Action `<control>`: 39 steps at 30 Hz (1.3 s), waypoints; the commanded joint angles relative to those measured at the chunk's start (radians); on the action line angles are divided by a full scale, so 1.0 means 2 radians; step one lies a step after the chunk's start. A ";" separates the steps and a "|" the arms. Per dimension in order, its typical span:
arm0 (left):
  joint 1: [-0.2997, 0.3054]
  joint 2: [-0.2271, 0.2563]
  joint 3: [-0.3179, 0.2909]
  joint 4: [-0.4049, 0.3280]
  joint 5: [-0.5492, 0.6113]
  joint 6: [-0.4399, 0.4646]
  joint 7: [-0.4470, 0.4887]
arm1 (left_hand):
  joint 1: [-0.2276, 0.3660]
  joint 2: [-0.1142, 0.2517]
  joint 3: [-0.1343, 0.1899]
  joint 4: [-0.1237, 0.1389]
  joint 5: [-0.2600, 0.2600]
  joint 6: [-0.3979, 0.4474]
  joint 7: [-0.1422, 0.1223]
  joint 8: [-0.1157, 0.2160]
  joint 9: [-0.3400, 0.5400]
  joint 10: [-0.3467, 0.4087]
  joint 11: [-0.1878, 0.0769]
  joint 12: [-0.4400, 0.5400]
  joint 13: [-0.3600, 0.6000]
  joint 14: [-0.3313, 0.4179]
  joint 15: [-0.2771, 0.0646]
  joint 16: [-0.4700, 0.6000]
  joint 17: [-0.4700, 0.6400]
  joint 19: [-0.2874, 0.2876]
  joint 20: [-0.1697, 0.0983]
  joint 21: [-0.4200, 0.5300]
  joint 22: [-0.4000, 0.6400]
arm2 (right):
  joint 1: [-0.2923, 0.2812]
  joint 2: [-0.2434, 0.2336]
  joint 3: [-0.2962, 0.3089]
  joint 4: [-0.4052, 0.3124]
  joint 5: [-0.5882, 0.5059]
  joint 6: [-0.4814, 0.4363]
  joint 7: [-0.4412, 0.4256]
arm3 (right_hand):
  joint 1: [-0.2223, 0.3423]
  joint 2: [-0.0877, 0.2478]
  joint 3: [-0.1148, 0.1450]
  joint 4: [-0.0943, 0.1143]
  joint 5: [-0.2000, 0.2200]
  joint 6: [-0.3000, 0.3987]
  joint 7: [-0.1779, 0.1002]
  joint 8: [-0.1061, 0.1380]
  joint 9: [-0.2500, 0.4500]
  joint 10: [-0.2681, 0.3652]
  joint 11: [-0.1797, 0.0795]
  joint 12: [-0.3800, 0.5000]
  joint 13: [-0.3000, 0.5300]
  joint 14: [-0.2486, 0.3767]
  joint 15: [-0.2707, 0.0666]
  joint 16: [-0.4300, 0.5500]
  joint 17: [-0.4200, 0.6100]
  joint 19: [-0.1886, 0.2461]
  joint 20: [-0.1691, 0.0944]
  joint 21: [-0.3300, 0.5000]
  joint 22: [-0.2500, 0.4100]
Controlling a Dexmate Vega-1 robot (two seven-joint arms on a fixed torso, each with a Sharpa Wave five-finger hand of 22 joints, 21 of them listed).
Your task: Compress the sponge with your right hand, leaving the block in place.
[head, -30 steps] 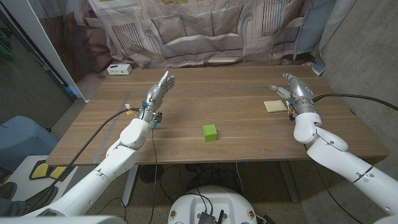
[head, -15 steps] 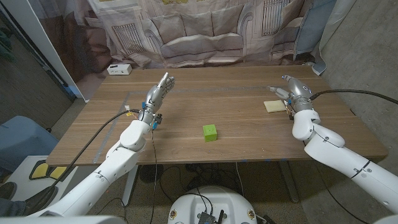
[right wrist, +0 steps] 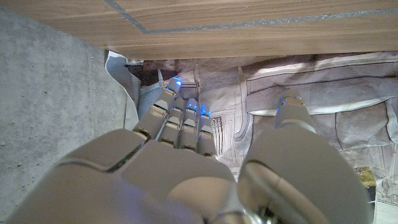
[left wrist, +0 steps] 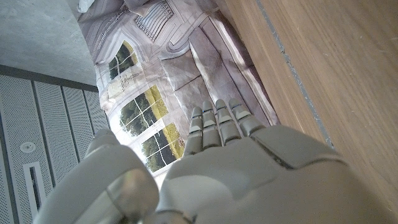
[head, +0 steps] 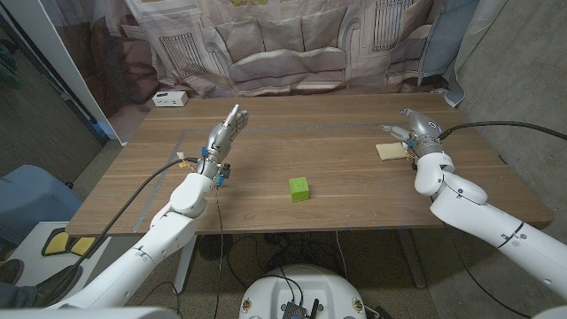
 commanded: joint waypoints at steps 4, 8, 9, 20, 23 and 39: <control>0.009 0.002 -0.003 -0.003 -0.002 -0.003 0.000 | 0.005 0.001 0.003 -0.003 0.000 0.004 -0.001 -0.001 0.003 0.004 0.000 0.000 0.002 0.003 -0.001 0.000 0.002 0.004 0.002 0.001 0.002 | 0.037 -0.008 -0.036 -0.008 -0.008 -0.066 0.034 | 0.002 -0.002 -0.001 -0.001 0.003 0.001 0.000 0.000 0.002 0.007 -0.001 -0.001 0.001 0.008 -0.002 0.001 0.002 0.008 0.002 0.000 0.002; 0.009 0.002 -0.003 -0.002 -0.003 -0.004 -0.001 | 0.005 0.001 0.003 -0.003 -0.001 0.004 -0.001 -0.001 0.003 0.004 0.000 0.000 0.002 0.003 -0.001 0.000 0.002 0.004 0.002 0.000 0.002 | 0.049 -0.010 -0.048 -0.009 -0.010 -0.082 0.042 | 0.003 -0.003 -0.002 -0.001 0.003 0.001 0.000 -0.001 0.002 0.008 -0.004 -0.001 0.001 0.010 -0.003 0.002 0.002 0.011 0.002 0.001 0.002; 0.009 0.002 -0.003 -0.002 -0.002 -0.004 -0.001 | 0.005 0.001 0.003 -0.003 -0.001 0.004 -0.001 -0.001 0.003 0.005 0.002 0.000 0.002 0.003 -0.001 -0.001 0.002 0.004 0.002 0.000 0.002 | 0.052 -0.011 -0.051 -0.009 -0.011 -0.086 0.043 | 0.004 -0.003 -0.002 -0.001 0.003 0.001 -0.001 -0.001 0.002 0.008 -0.004 -0.001 0.001 0.010 -0.003 0.002 0.002 0.012 0.002 0.002 0.002; 0.007 0.000 -0.003 0.003 -0.005 -0.007 -0.005 | 0.005 0.002 0.003 -0.004 -0.001 0.004 -0.001 -0.001 0.003 0.005 0.000 -0.001 0.002 0.003 -0.001 -0.001 0.002 0.004 0.002 0.000 0.002 | 0.091 -0.013 -0.090 -0.003 -0.023 -0.126 0.072 | 0.017 -0.002 0.002 -0.006 0.005 0.010 0.000 0.002 0.002 0.019 -0.003 0.001 0.001 0.022 -0.004 0.004 0.001 0.022 0.003 0.003 0.002; 0.007 -0.001 -0.003 0.003 -0.005 -0.006 -0.004 | 0.005 0.002 0.003 -0.004 -0.001 0.005 -0.001 -0.001 0.003 0.005 0.000 -0.001 0.002 0.003 -0.001 -0.001 0.002 0.004 0.002 0.000 0.002 | 0.100 -0.016 -0.098 -0.001 -0.022 -0.130 0.083 | 0.020 -0.001 0.003 -0.007 0.005 0.011 0.000 0.002 0.002 0.021 -0.003 0.001 0.001 0.024 -0.006 0.005 0.001 0.025 0.003 0.004 0.002; 0.008 -0.003 -0.001 0.002 -0.004 -0.005 -0.001 | 0.006 0.004 0.003 -0.005 -0.001 0.006 -0.001 -0.001 0.003 0.006 -0.002 -0.001 0.002 0.004 -0.001 -0.001 0.002 0.004 0.002 -0.001 0.002 | 0.139 -0.029 -0.132 0.006 -0.009 -0.145 0.134 | 0.034 0.000 0.006 -0.010 0.006 0.017 0.007 0.003 0.002 0.029 0.001 0.002 0.001 0.033 -0.002 0.005 0.000 0.040 0.002 0.006 0.001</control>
